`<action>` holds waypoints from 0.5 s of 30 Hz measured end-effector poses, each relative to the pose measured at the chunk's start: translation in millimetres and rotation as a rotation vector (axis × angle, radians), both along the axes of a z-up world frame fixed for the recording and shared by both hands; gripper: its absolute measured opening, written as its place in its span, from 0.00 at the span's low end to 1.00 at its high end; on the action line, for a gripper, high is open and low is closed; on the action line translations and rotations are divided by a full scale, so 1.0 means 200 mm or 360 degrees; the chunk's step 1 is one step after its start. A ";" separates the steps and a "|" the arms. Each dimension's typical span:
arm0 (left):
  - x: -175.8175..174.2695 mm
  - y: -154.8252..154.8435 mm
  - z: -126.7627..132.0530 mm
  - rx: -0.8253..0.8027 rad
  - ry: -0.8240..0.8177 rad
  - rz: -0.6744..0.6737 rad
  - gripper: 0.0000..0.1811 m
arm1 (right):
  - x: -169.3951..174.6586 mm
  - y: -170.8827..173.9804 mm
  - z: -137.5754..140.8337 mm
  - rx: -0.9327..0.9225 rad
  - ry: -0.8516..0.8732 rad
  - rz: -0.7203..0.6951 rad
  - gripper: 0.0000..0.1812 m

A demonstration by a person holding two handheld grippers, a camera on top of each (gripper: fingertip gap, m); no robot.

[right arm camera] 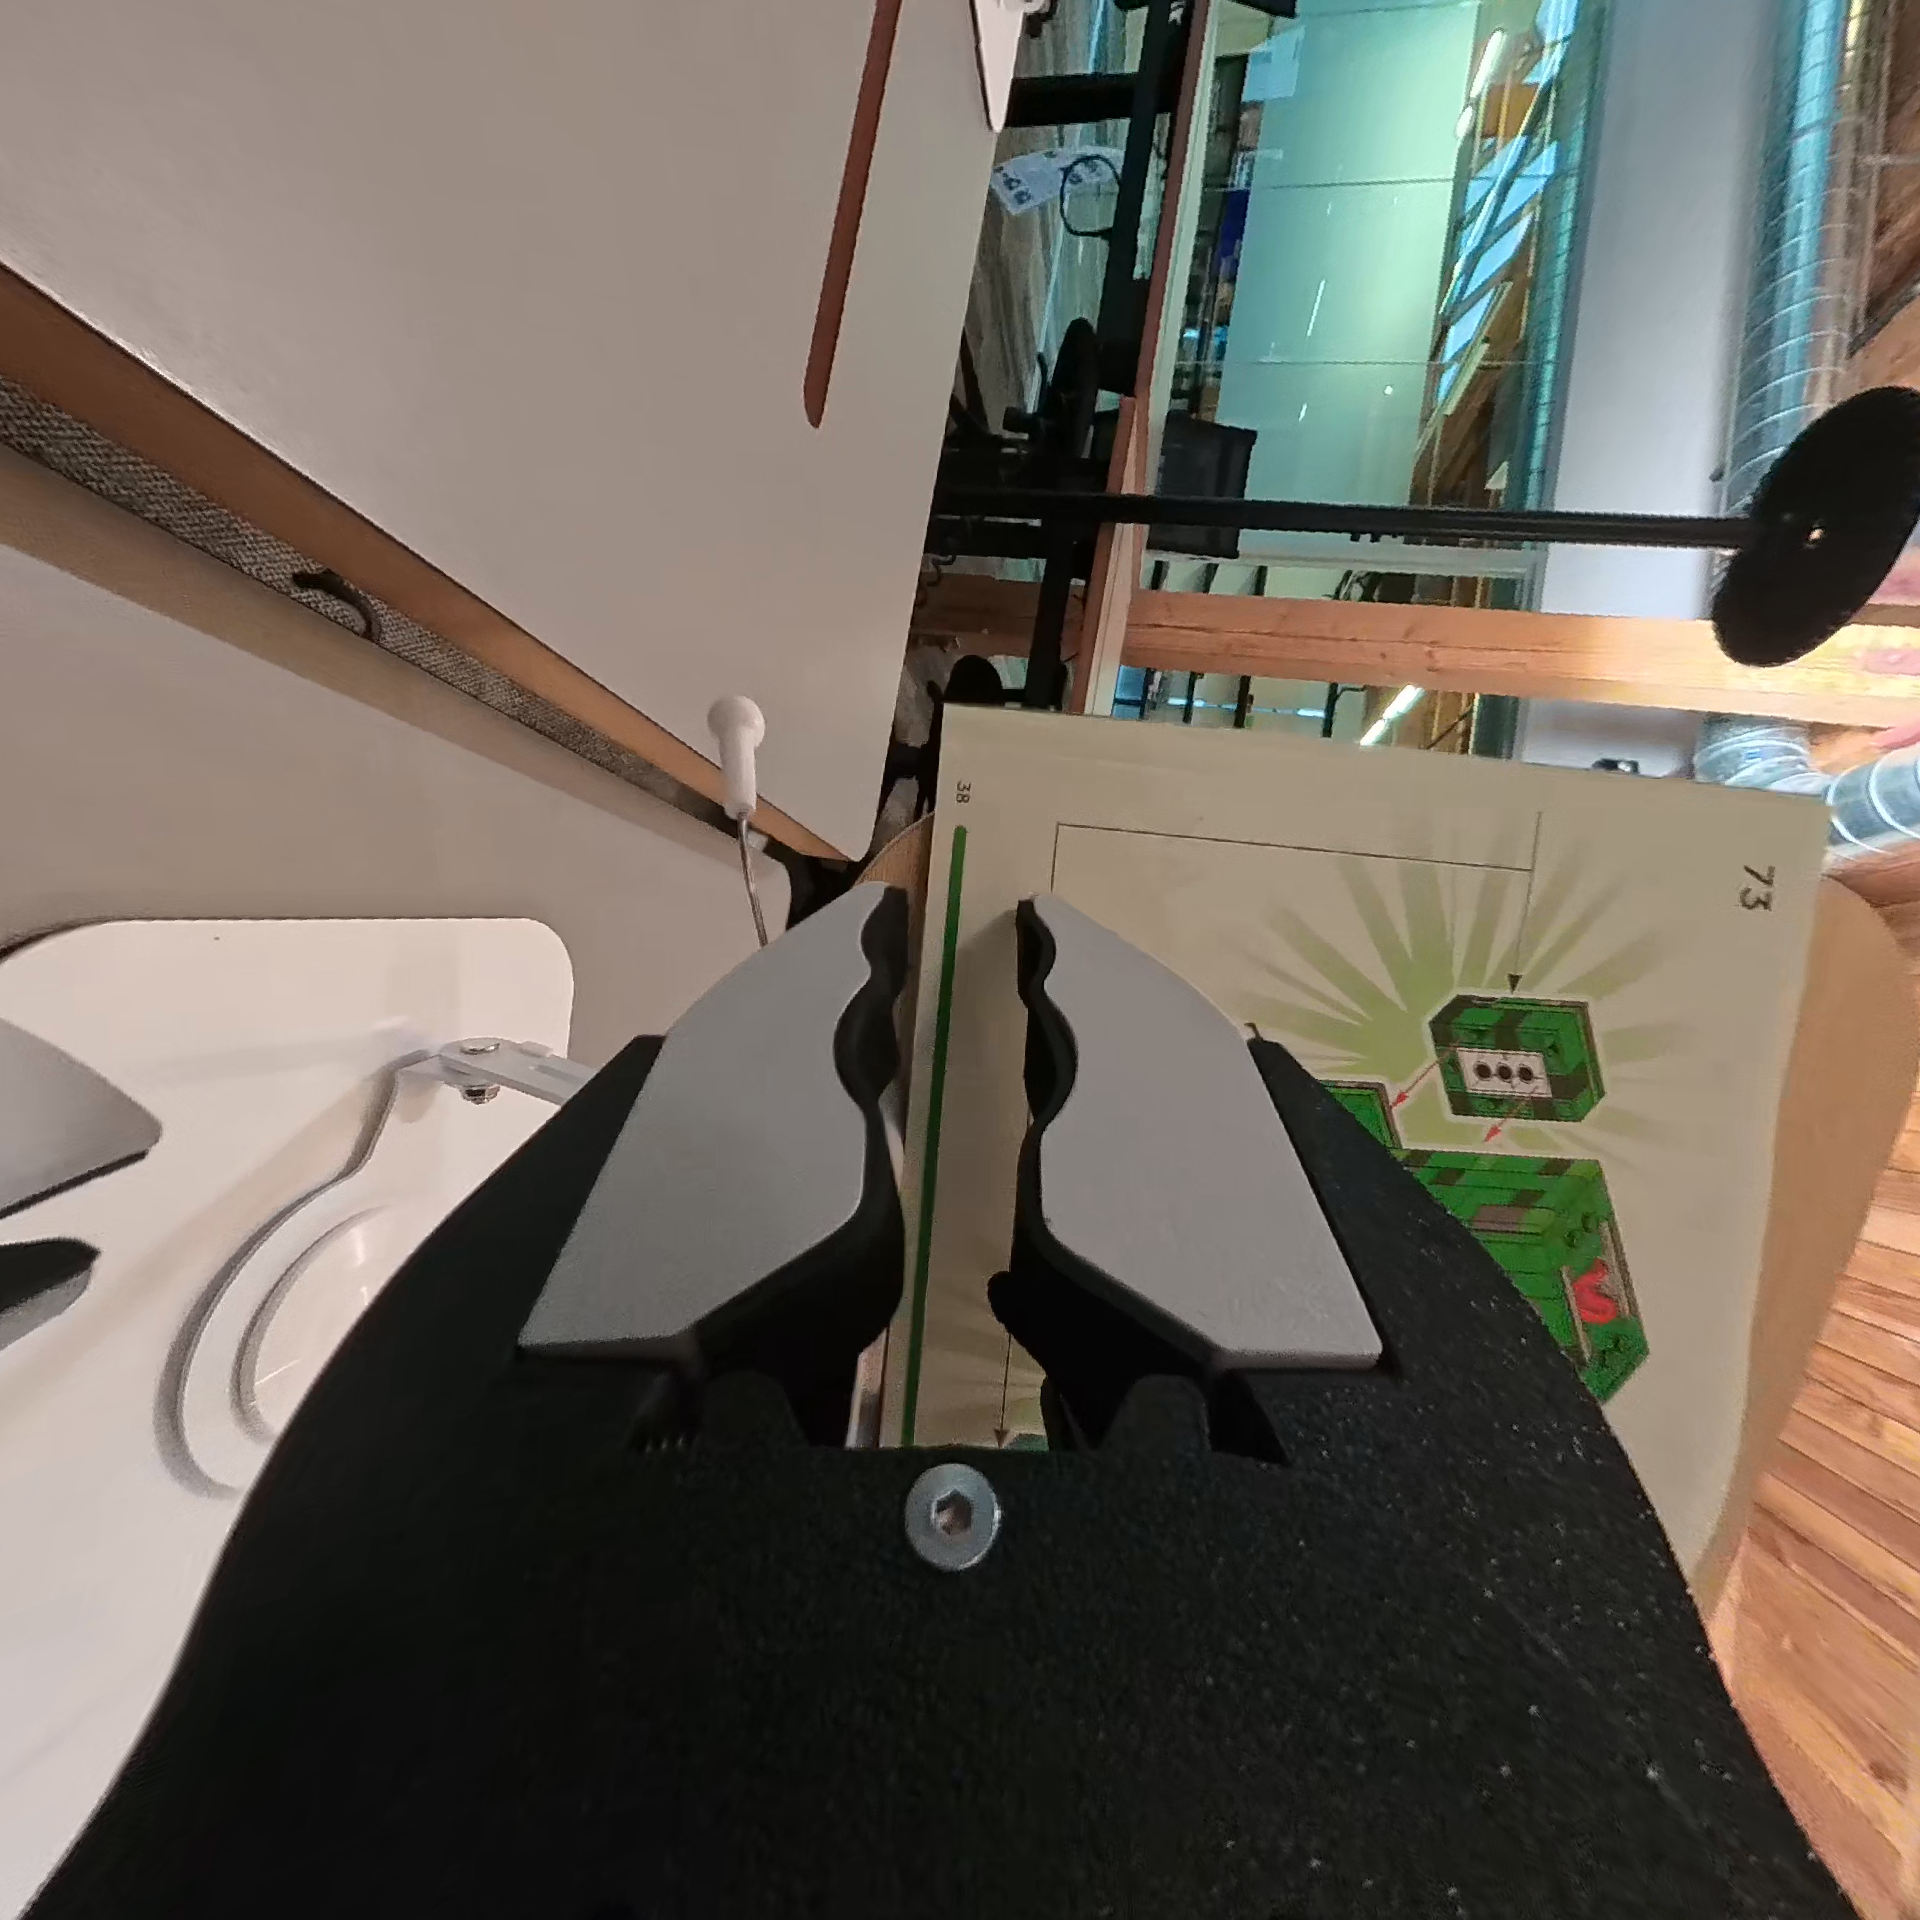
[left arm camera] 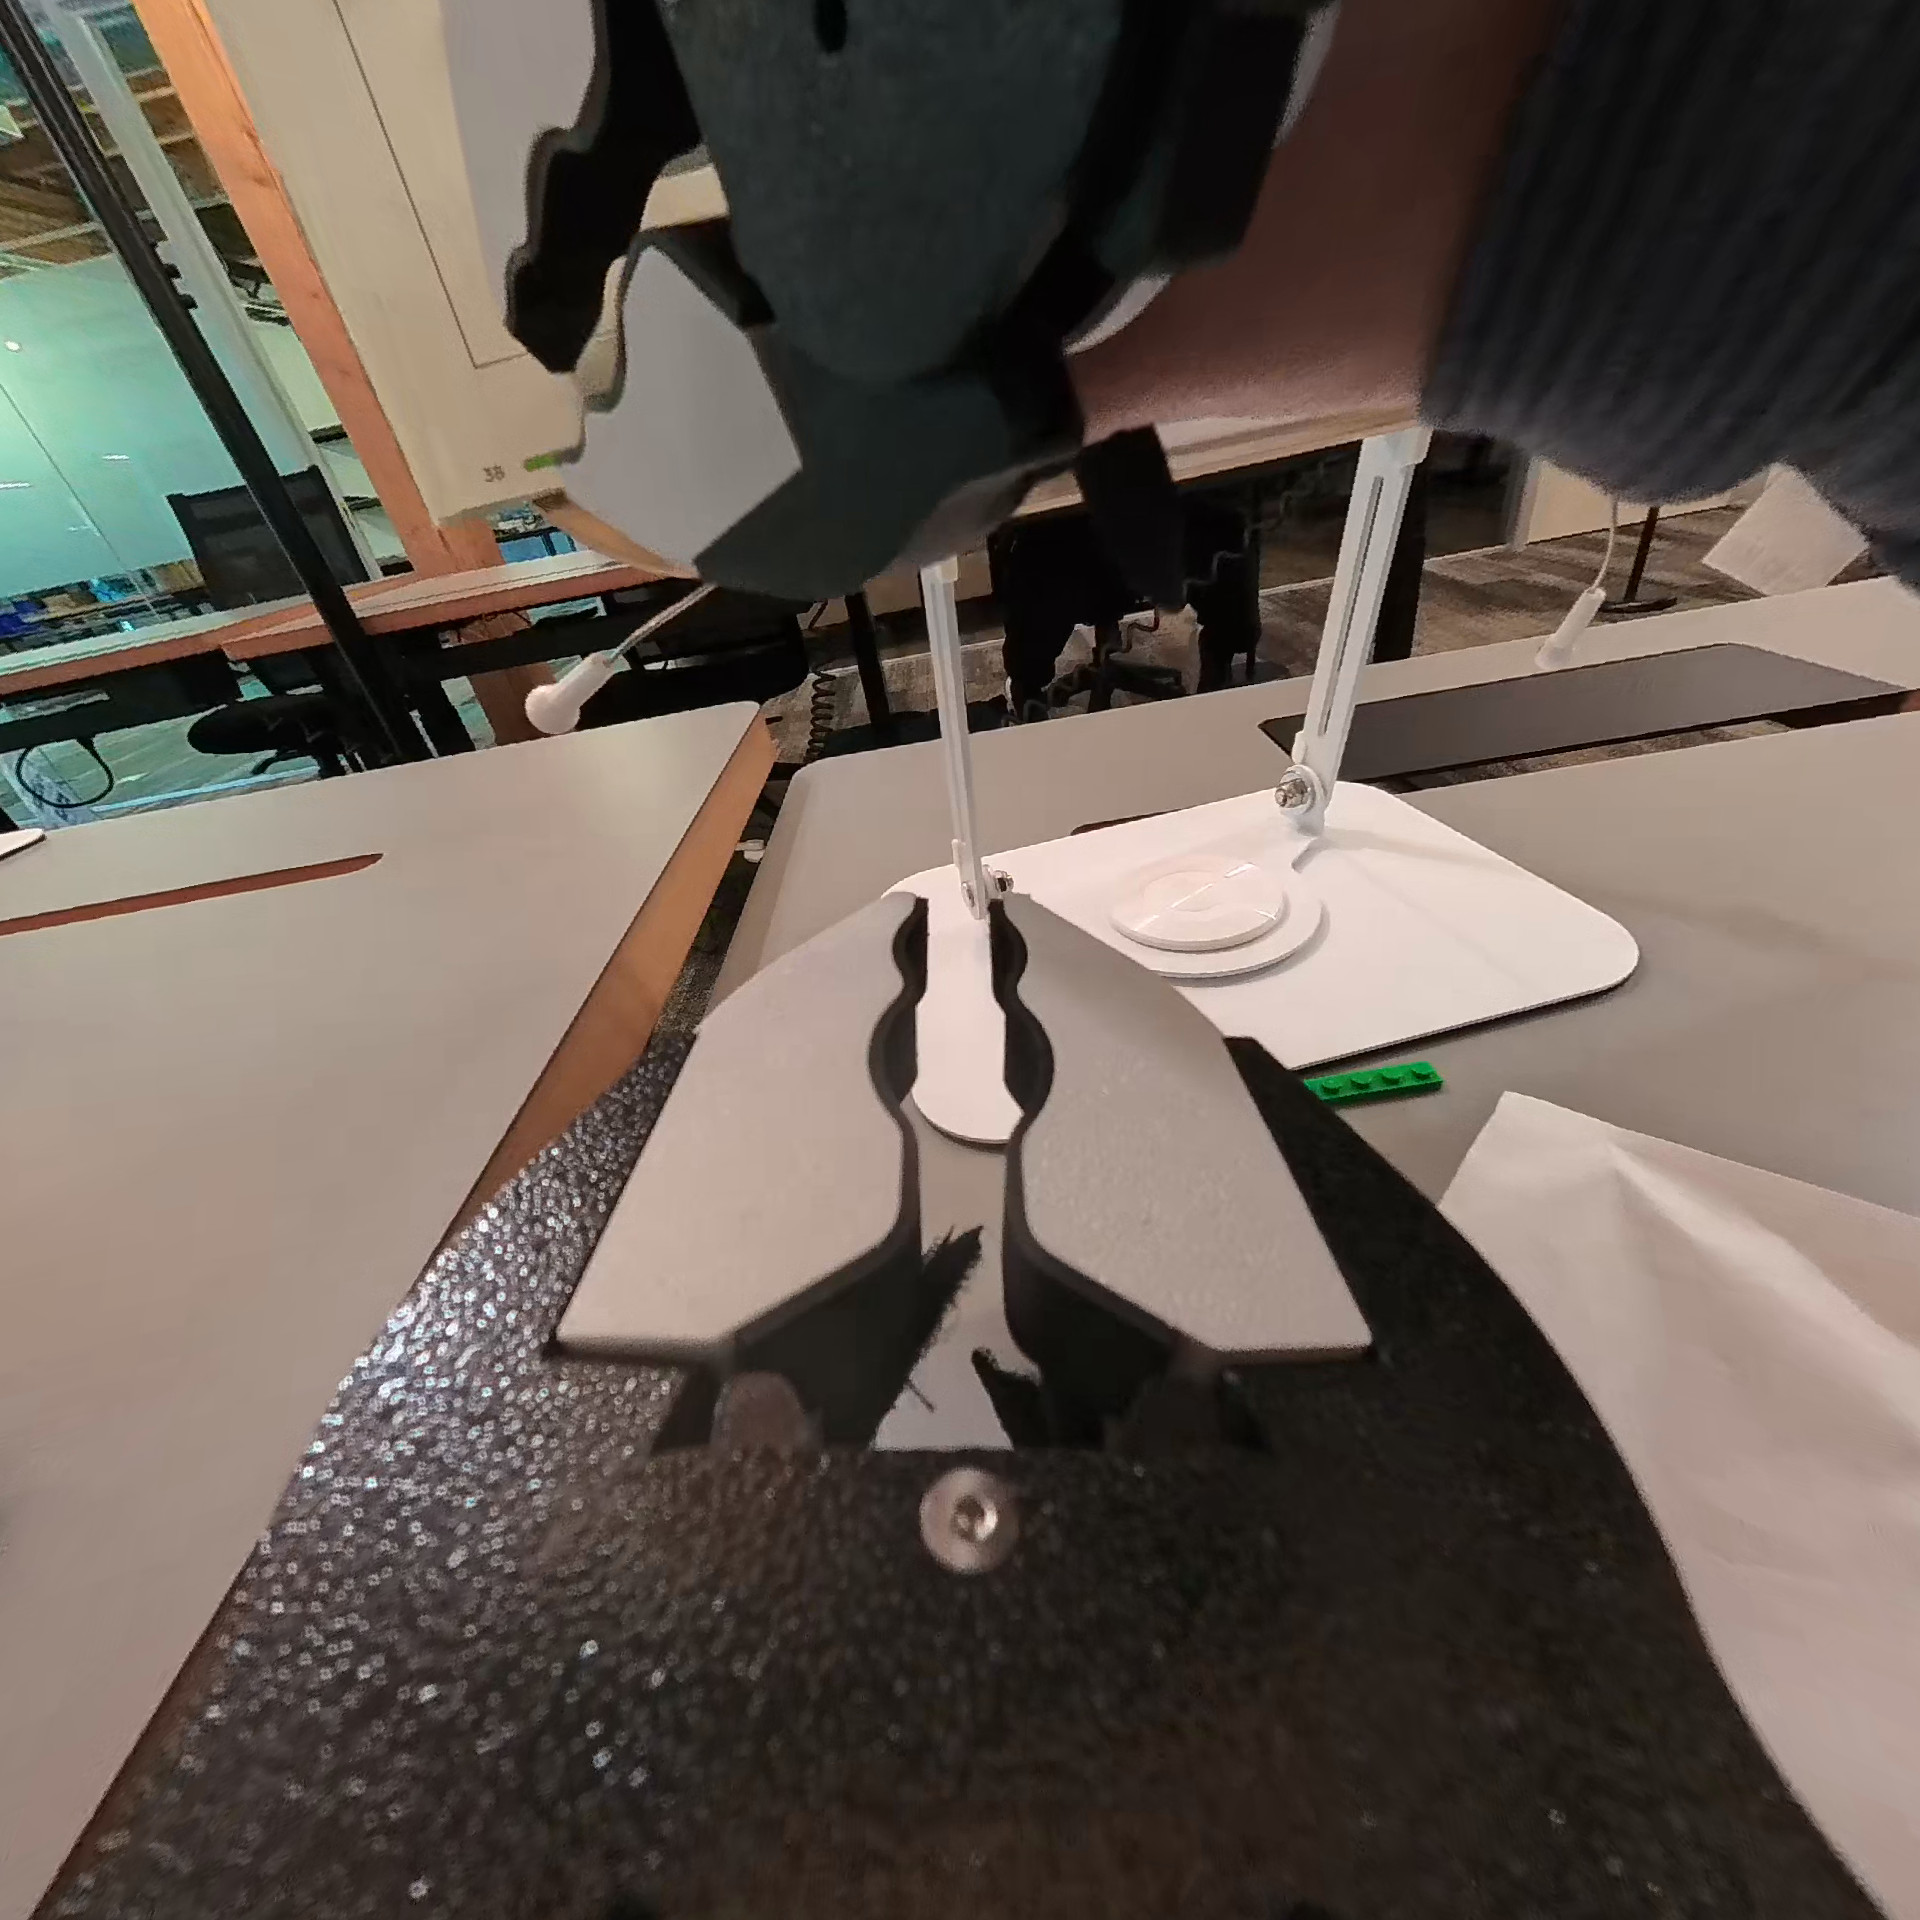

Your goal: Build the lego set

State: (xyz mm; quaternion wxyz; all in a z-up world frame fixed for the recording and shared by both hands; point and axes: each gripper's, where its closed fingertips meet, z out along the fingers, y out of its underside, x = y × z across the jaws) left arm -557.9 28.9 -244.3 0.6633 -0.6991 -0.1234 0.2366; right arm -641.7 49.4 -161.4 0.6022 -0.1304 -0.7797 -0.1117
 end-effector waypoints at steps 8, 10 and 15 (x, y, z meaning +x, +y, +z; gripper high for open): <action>0.00 0.00 0.00 0.0001 -0.0003 -0.0002 0.06 | -0.01 0.02 0.01 0.0052 0.0006 -0.0068 0.09; 0.00 0.00 0.00 -0.0002 -0.0004 -0.0003 0.06 | -0.01 0.02 0.00 0.0048 0.0006 -0.0063 0.07; 0.00 0.01 0.00 -0.0012 0.0003 -0.0006 0.06 | 0.02 0.00 -0.01 0.0007 0.0032 -0.0018 0.00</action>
